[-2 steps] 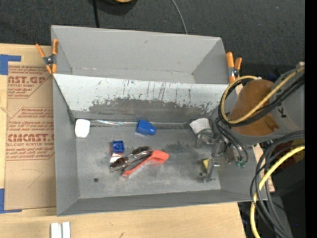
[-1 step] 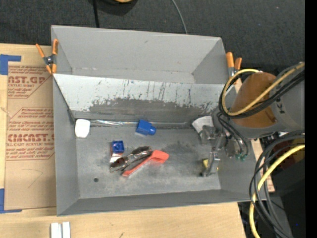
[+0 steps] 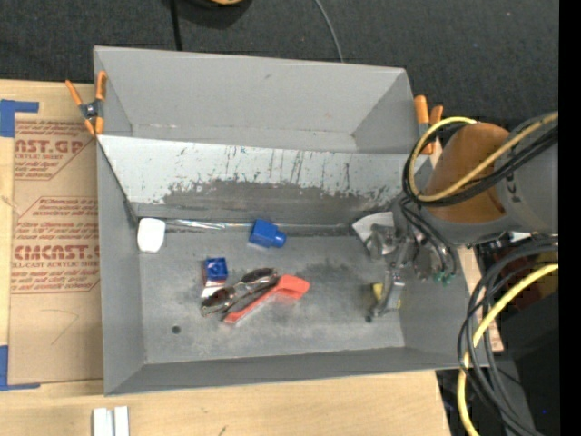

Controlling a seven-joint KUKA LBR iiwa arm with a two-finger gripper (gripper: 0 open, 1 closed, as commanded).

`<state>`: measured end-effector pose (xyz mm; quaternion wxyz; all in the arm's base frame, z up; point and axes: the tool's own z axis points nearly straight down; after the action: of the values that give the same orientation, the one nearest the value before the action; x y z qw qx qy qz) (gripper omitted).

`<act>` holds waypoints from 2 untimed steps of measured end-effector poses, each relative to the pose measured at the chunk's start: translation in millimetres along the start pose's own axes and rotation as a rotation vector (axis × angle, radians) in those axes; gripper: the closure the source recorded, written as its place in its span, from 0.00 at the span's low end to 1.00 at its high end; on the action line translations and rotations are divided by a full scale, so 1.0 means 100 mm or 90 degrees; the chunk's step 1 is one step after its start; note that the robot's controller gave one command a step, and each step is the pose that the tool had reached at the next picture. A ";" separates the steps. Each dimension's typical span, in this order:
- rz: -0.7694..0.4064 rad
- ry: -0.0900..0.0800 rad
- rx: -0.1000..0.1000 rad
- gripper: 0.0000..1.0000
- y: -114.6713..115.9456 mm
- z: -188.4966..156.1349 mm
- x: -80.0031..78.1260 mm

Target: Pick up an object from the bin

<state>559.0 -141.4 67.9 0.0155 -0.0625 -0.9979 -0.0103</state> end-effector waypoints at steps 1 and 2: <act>-0.077 -0.013 0.006 0.00 -0.08 -0.15 0.25; 0.114 0.027 0.000 1.00 0.13 -0.03 -0.09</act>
Offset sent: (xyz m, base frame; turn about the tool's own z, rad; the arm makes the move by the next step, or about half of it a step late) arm 0.0173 0.0101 0.0021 0.1840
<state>570.0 -130.1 71.2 0.0372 -0.1514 -0.9877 -0.0104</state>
